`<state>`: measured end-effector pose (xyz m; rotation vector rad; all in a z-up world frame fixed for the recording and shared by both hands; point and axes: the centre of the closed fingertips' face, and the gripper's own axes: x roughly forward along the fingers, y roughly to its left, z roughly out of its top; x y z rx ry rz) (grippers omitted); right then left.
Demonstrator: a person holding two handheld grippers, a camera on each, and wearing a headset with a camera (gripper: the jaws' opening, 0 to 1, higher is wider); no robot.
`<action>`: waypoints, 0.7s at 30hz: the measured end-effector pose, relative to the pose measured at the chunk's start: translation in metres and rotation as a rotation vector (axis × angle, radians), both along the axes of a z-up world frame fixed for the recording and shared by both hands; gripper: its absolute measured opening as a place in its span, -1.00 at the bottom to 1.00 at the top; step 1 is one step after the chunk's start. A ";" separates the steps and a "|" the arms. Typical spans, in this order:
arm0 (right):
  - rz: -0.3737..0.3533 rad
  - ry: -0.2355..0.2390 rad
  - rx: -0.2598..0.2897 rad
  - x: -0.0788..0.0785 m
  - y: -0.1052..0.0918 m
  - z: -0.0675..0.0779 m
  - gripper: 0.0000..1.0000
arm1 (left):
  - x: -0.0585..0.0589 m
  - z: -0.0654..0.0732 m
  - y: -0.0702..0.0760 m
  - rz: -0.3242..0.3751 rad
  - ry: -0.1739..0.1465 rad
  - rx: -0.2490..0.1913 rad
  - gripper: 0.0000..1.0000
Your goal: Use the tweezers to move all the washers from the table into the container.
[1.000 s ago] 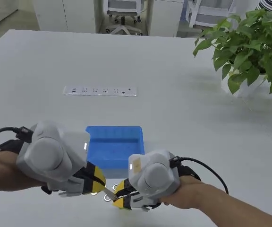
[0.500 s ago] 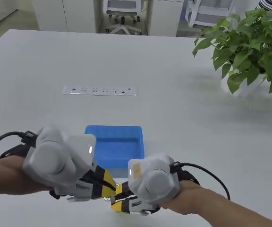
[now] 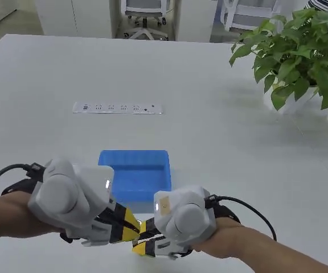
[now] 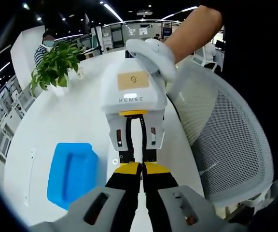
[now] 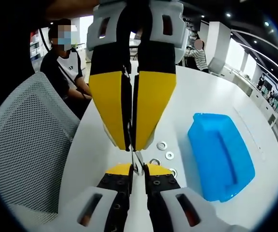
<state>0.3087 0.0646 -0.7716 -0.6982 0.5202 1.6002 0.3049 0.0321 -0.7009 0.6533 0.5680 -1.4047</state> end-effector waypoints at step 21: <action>-0.012 -0.021 0.005 0.004 0.000 0.005 -0.63 | 0.005 0.006 0.007 -0.009 -0.010 0.005 -0.90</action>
